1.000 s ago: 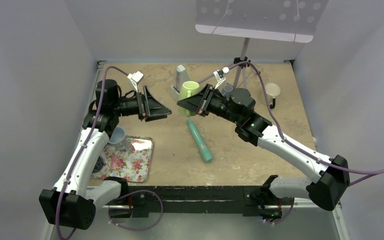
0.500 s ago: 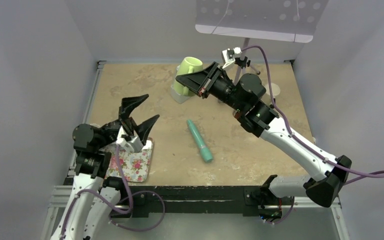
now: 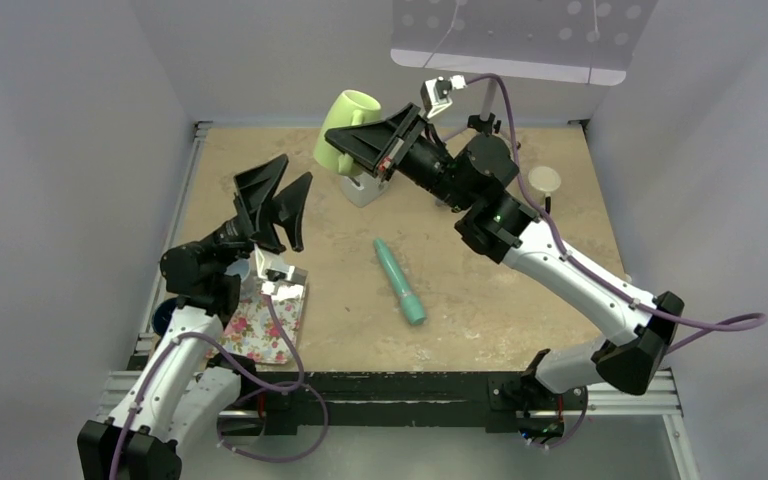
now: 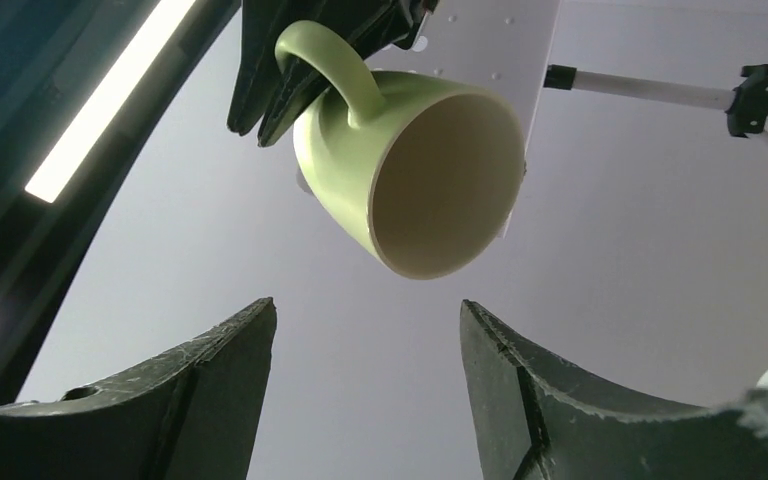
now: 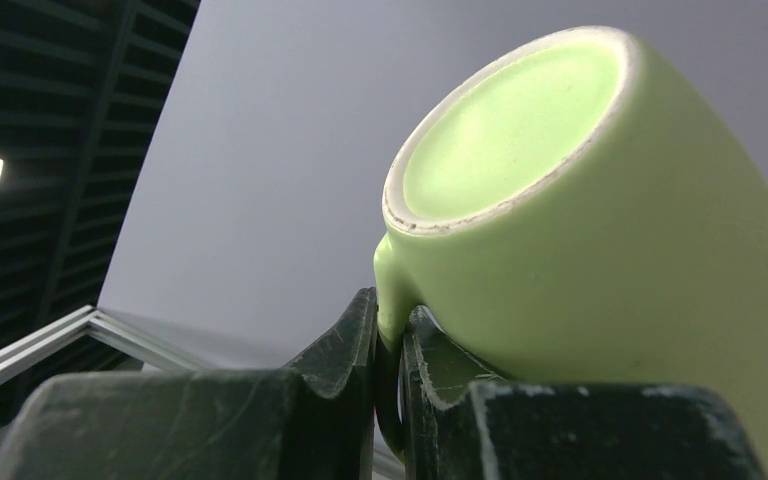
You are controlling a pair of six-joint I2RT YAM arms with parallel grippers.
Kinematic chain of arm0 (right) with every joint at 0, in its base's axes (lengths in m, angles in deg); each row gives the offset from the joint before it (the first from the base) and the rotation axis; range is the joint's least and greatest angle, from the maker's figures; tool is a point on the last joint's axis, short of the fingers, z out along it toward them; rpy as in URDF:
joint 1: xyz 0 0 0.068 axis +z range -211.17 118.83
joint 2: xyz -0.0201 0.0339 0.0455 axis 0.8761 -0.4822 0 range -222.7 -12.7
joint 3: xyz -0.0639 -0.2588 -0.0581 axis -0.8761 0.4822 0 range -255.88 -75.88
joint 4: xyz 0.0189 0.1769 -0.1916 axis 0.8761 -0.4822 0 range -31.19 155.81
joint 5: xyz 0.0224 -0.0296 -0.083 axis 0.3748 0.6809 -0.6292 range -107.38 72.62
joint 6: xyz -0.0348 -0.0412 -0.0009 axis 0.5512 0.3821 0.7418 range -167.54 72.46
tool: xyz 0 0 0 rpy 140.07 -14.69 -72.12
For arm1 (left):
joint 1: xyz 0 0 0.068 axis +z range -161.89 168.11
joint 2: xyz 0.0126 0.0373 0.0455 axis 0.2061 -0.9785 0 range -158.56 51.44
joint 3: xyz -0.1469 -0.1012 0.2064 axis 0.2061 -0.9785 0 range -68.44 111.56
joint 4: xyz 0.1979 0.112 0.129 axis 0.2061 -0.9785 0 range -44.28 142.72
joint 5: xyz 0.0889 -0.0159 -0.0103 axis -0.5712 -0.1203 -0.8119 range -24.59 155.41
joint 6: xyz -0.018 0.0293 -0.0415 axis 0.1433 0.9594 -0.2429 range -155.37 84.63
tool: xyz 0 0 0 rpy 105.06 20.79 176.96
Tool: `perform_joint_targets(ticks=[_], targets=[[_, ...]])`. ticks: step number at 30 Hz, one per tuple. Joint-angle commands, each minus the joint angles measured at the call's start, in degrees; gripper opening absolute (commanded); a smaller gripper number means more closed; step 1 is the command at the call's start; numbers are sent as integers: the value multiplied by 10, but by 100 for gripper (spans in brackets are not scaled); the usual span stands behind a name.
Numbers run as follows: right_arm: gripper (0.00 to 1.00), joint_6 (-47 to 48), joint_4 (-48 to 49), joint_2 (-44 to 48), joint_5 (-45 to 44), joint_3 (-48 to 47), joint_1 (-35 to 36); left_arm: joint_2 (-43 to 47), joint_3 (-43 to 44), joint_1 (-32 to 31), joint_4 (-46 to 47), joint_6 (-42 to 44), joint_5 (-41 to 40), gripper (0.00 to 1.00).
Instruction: Turn the mug right side up
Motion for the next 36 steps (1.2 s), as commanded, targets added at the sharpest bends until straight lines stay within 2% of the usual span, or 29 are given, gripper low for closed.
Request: perform_joint_targets(ticks=[1, 8, 15, 17, 18, 19, 20, 23, 24, 25, 26, 28, 30, 32, 36], targets=[[0, -19, 94, -18, -7, -62, 10, -12, 27, -4, 64, 22, -4, 71], [0, -61, 128, -67, 18, -82, 20, -39, 51, -5, 88, 21, -36, 65], [0, -103, 160, -95, 48, -83, 36, -59, 90, -4, 27, 58, -111, 56], [0, -119, 167, -97, 52, -74, 37, -59, 98, -4, 10, 60, -114, 44], [0, -124, 173, -98, 54, -68, 37, -60, 99, -4, 7, 61, -112, 35], [0, -130, 175, -97, 55, -62, 37, -59, 99, -4, 5, 62, -111, 22], [0, -135, 177, -96, 55, -51, 37, -59, 98, -4, 2, 63, -110, 2], [0, -147, 169, -78, 50, -16, 33, -45, 89, -4, -41, 71, -124, 0], [5, -145, 140, -68, 45, -4, 29, -31, 89, -4, -78, 72, -132, 0], [19, -138, 112, -58, 41, 5, 23, -15, 91, -3, -137, 73, -144, 0], [39, -125, 81, -48, 39, 15, 16, 0, 100, -3, -211, 72, -152, 0], [63, -84, 11, -31, 30, 27, 2, 27, 124, -2, -374, 66, -163, 0], [80, -27, -76, -16, 4, 27, -5, 38, 149, -1, -503, 56, -179, 0], [84, 25, -155, -6, -27, 27, -5, 40, 171, -1, -622, 38, -205, 0], [86, 76, -219, 32, -71, 66, -5, 22, 234, 1, -865, -10, -242, 0]])
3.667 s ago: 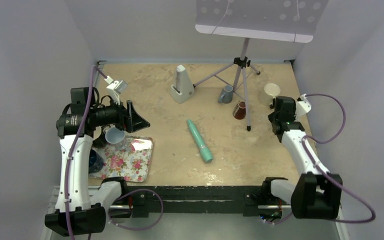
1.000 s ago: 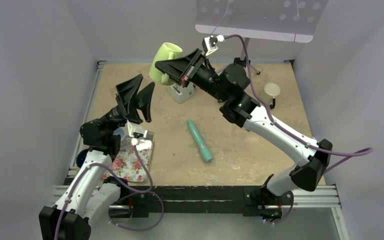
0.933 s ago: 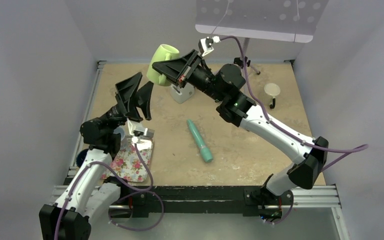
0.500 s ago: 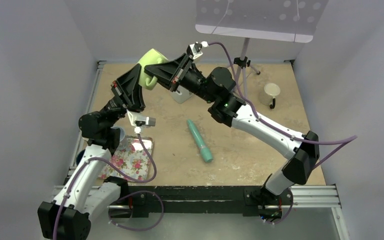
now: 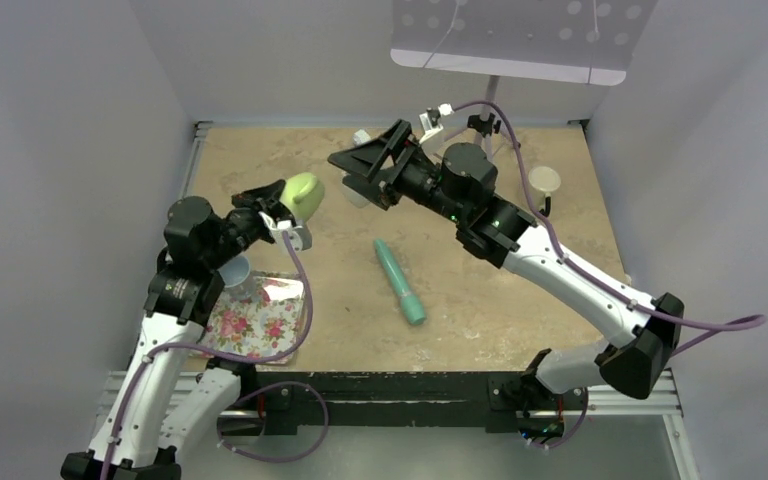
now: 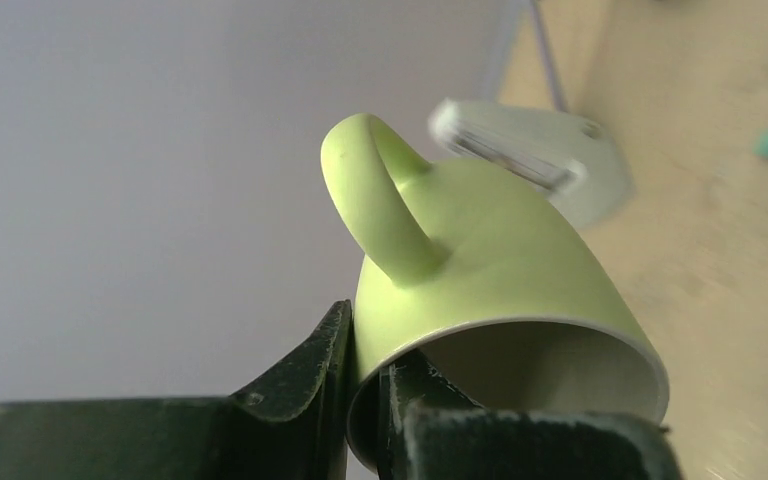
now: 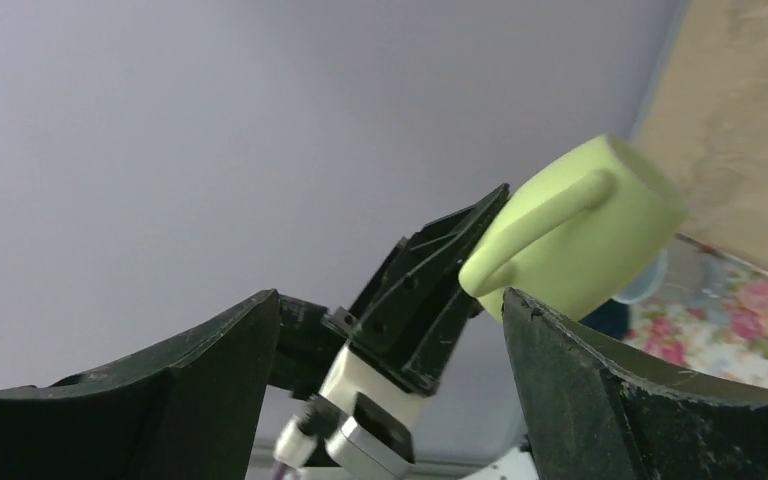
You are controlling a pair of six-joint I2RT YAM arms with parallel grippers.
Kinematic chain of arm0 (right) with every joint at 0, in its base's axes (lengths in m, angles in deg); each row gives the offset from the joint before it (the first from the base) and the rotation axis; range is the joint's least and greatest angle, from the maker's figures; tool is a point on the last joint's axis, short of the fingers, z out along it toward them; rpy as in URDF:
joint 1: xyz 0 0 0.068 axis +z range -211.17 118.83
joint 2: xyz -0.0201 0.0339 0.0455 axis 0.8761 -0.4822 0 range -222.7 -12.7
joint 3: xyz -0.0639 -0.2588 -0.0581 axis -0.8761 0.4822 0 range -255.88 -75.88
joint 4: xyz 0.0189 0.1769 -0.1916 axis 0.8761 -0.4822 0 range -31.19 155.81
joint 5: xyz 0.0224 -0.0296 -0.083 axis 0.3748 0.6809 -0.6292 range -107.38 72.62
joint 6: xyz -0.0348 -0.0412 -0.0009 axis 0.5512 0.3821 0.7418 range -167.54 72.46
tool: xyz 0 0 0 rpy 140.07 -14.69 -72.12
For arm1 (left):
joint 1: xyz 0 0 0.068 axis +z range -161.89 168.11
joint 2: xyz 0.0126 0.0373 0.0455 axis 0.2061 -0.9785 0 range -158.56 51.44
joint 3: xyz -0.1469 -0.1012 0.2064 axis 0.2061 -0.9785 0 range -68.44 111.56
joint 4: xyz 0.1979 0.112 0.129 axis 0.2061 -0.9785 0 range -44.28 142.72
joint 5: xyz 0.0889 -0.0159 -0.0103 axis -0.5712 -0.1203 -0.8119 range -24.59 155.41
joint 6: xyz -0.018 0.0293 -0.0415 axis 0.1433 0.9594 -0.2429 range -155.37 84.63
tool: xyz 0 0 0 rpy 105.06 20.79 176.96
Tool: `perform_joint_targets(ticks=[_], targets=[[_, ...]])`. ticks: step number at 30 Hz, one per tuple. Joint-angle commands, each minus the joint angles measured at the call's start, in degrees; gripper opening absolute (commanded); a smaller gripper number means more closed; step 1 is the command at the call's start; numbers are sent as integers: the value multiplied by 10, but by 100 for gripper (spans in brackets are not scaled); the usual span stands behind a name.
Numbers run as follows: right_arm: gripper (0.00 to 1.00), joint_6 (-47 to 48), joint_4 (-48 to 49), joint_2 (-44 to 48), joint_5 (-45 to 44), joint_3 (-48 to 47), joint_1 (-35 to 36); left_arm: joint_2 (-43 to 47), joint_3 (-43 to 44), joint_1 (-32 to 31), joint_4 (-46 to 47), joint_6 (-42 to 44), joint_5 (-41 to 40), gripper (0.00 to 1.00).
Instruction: Turn the mug right side up
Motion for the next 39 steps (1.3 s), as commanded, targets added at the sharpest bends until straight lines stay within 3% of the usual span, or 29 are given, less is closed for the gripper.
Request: perform_joint_targets(ticks=[1, 5, 10, 13, 16, 20, 28, 36, 37, 39], targets=[[87, 106, -132, 55, -80, 41, 1, -19, 98, 3, -358, -78, -70, 0], [88, 153, -200, 106, -164, 61, 1, -104, 132, 14, -563, -157, -106, 0], [89, 174, -222, 154, -205, 90, 1, -225, 140, 36, -632, -250, -114, 0], [90, 171, -217, 176, -209, 109, 1, -259, 126, 52, -596, -278, -136, 0], [90, 164, -211, 193, -208, 129, 1, -265, 82, 52, -521, -266, -193, 0], [89, 160, -199, 210, -211, 153, 1, -306, 66, 54, -489, -254, -236, 0], [89, 156, -227, 236, -237, 175, 1, -353, 56, 55, -382, -232, -264, 0], [89, 144, -233, 261, -256, 192, 1, -369, 46, 61, -396, -194, -227, 0], [89, 144, -234, 262, -259, 192, 0, -367, 43, 62, -398, -187, -222, 3], [89, 145, -236, 265, -263, 191, 0, -363, 39, 62, -391, -183, -225, 23]])
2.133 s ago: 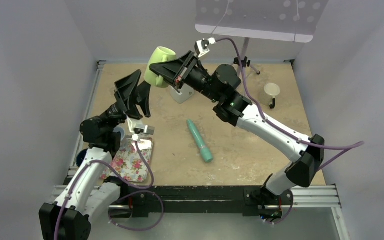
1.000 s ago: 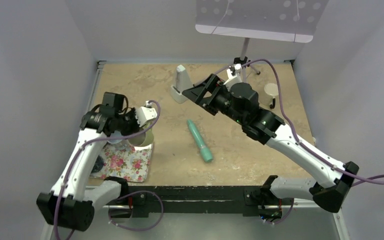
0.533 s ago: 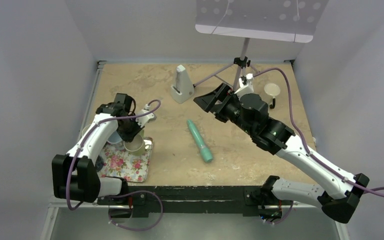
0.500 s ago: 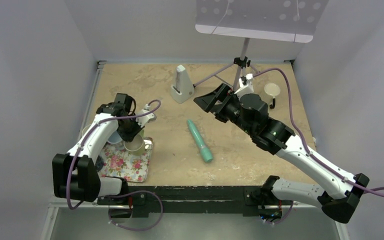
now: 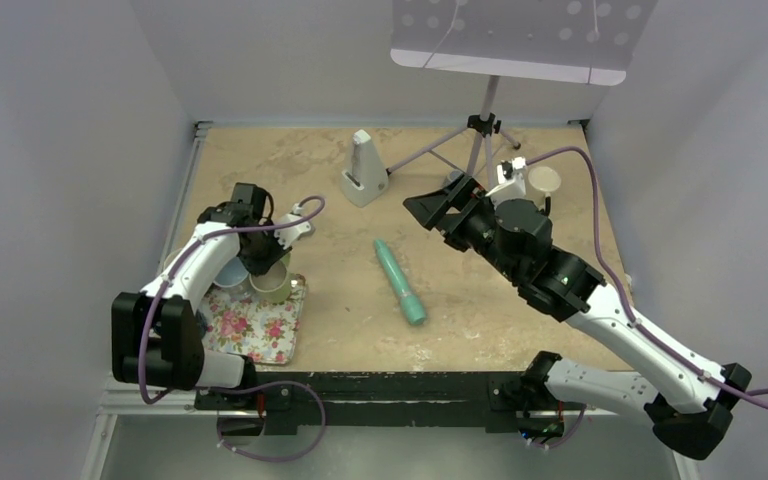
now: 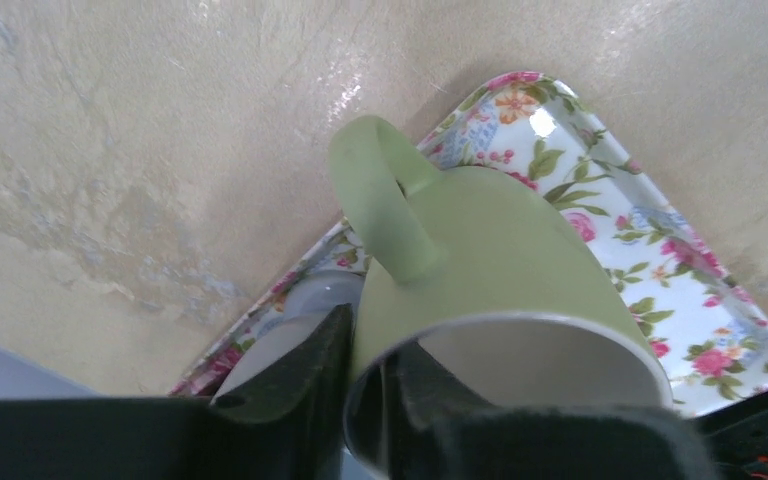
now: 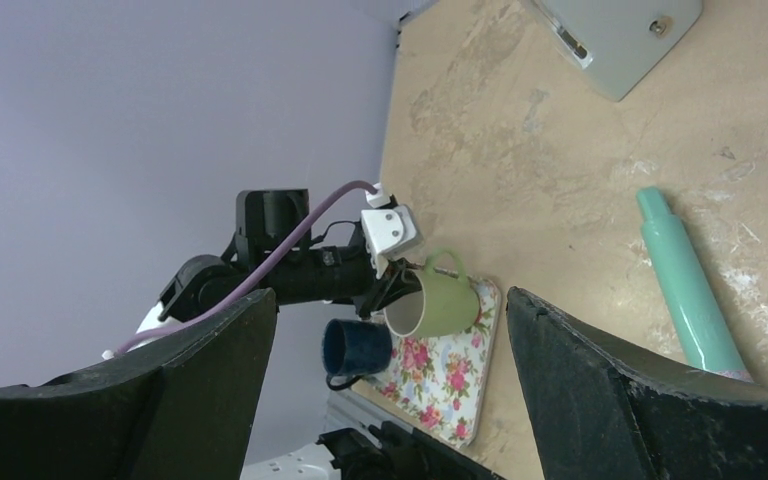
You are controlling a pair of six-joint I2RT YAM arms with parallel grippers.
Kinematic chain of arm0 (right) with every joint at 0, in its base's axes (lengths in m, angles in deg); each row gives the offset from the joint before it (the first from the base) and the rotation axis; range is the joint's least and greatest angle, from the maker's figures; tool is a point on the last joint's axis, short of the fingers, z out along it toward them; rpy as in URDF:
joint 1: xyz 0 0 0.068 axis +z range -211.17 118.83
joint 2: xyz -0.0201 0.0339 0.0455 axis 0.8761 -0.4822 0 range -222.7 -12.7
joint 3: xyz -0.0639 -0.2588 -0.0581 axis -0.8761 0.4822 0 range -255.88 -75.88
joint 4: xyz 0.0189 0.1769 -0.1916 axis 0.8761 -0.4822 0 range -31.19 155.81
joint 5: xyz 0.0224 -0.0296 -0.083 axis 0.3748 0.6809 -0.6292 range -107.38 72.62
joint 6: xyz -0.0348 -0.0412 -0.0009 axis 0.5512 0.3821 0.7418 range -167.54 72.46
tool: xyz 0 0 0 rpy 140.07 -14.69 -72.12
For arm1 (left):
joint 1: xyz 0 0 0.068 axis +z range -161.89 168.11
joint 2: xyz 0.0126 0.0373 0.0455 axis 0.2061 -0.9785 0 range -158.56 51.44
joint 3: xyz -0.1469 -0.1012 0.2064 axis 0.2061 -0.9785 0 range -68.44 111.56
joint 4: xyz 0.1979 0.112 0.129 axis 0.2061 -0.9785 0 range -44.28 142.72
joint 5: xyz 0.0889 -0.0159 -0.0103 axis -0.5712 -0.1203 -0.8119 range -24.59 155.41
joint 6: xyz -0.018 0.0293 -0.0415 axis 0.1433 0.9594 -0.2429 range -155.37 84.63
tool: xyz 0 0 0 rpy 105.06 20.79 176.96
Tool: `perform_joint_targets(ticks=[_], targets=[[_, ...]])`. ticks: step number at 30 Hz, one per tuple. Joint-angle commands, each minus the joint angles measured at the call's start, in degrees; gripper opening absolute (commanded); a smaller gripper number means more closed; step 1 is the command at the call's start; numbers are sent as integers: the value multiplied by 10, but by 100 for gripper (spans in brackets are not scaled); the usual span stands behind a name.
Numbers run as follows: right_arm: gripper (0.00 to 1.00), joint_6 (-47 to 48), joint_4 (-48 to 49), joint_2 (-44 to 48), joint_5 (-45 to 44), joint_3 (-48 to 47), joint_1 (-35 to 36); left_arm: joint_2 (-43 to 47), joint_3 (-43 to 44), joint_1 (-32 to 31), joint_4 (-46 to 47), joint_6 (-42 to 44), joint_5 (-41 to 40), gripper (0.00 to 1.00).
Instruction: Turn the mug right side up
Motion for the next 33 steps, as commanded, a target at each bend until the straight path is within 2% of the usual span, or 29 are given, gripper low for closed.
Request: perform_joint_targets(ticks=[1, 5, 7, 10, 17, 22, 26, 29, 33], targets=[[89, -3, -3, 13, -32, 5, 0, -4, -7, 7, 35, 30, 3, 31], [90, 19, -24, 12, -48, -8, -2, 4, 22, 13, 32, 18, 9, 54], [90, 44, -59, 9, -68, -21, -8, 10, 48, 13, 18, 9, 16, 61], [90, 95, -112, 9, -105, -32, -33, 20, 98, 13, -13, -5, 39, 64], [91, 244, -183, -21, -125, -24, -219, 54, 210, 13, -145, 32, 175, 65], [89, 369, -94, -41, -127, 30, -343, 83, 258, 13, -173, -12, 220, 67], [89, 452, -14, -111, -73, 48, -453, 93, 287, 13, -218, -36, 246, 68], [88, 508, 36, -186, -93, 40, -497, 105, 299, 13, -236, -52, 240, 69], [83, 560, 89, -286, -46, 7, -529, 136, 290, 13, -235, -59, 227, 68]])
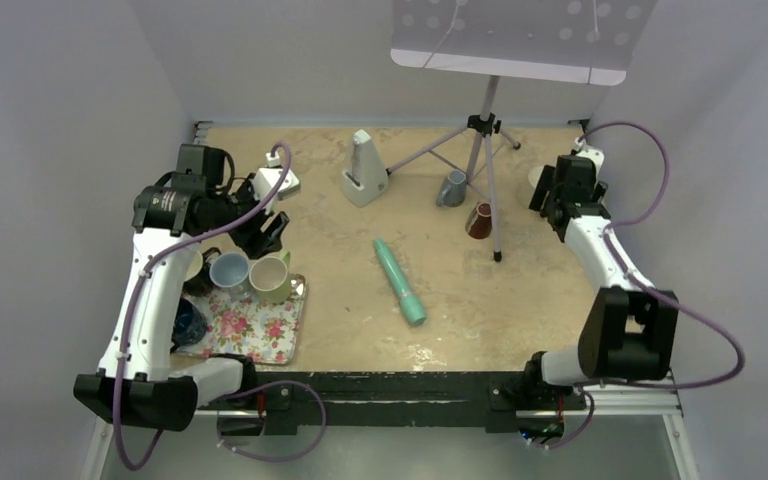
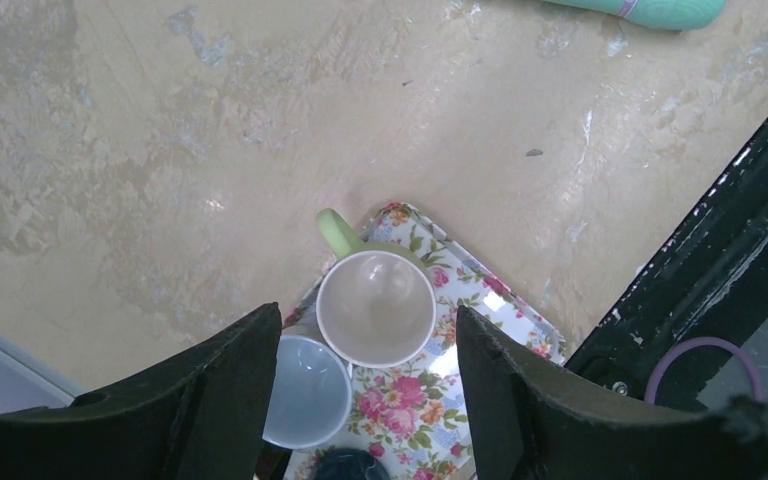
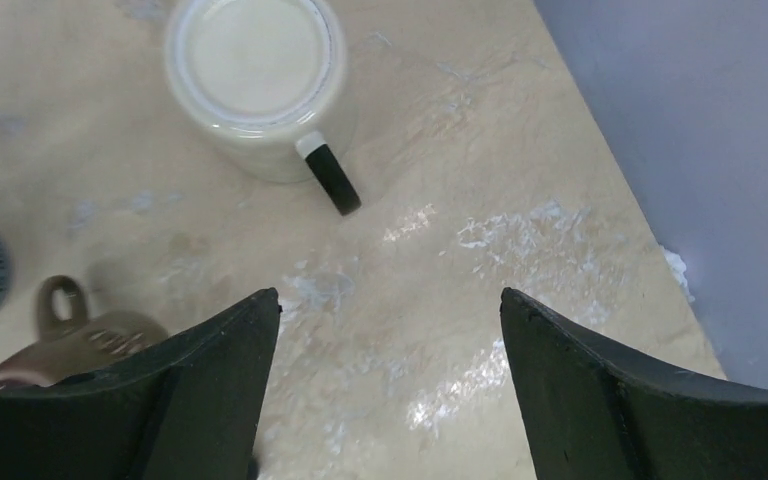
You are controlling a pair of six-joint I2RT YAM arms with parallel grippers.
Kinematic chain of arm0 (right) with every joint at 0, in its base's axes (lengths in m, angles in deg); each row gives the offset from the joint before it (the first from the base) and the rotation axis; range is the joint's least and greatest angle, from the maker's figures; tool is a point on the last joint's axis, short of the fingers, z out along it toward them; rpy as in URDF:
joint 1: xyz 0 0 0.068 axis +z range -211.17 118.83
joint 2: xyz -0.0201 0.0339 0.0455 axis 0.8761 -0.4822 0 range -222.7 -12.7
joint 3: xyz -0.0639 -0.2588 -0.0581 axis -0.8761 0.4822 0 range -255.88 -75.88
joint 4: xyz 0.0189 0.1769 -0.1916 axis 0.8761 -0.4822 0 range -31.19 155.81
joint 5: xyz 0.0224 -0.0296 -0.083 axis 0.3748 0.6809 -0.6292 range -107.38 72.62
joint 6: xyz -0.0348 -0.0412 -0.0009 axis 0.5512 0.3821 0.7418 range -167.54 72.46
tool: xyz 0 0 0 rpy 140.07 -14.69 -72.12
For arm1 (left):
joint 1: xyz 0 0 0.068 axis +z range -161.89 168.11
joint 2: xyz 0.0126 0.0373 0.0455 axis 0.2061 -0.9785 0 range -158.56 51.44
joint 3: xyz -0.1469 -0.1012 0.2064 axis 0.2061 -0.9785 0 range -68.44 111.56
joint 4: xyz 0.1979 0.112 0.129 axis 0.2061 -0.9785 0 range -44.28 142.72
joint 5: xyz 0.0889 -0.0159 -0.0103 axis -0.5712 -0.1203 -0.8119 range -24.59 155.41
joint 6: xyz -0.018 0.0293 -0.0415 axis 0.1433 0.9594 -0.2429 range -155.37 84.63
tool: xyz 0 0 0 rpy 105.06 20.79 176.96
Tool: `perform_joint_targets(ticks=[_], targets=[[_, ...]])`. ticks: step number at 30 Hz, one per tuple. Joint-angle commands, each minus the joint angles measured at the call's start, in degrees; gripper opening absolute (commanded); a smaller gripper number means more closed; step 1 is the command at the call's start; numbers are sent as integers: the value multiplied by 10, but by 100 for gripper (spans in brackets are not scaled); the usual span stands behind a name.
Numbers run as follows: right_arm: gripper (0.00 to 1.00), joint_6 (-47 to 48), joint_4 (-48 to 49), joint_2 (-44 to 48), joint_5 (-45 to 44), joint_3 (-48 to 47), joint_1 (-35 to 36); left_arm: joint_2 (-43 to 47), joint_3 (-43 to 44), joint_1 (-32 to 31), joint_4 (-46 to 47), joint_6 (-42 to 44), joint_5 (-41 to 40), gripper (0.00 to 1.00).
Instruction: Turn the mug right side up
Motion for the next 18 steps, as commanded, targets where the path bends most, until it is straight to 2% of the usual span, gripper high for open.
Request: perform_joint_targets(ticks=[1, 6, 10, 12, 14, 16, 18], targets=[[81, 98, 85, -96, 38, -49, -28, 41, 10, 2, -21, -23, 10, 68], [76, 150, 92, -204, 52, -100, -45, 63, 15, 2, -25, -18, 2, 68], [75, 181, 139, -243, 74, -104, -45, 82, 12, 1, 8, -15, 2, 69], [72, 192, 147, -265, 82, -113, -45, 82, 19, 2, 9, -18, 8, 69], [65, 205, 144, -287, 82, -131, -45, 72, 32, 1, -1, -21, 9, 69], [53, 208, 151, -297, 80, -133, -45, 65, 44, 2, -2, -24, 6, 69], [48, 213, 160, -302, 81, -135, -45, 63, 50, 2, 5, -31, 2, 69]])
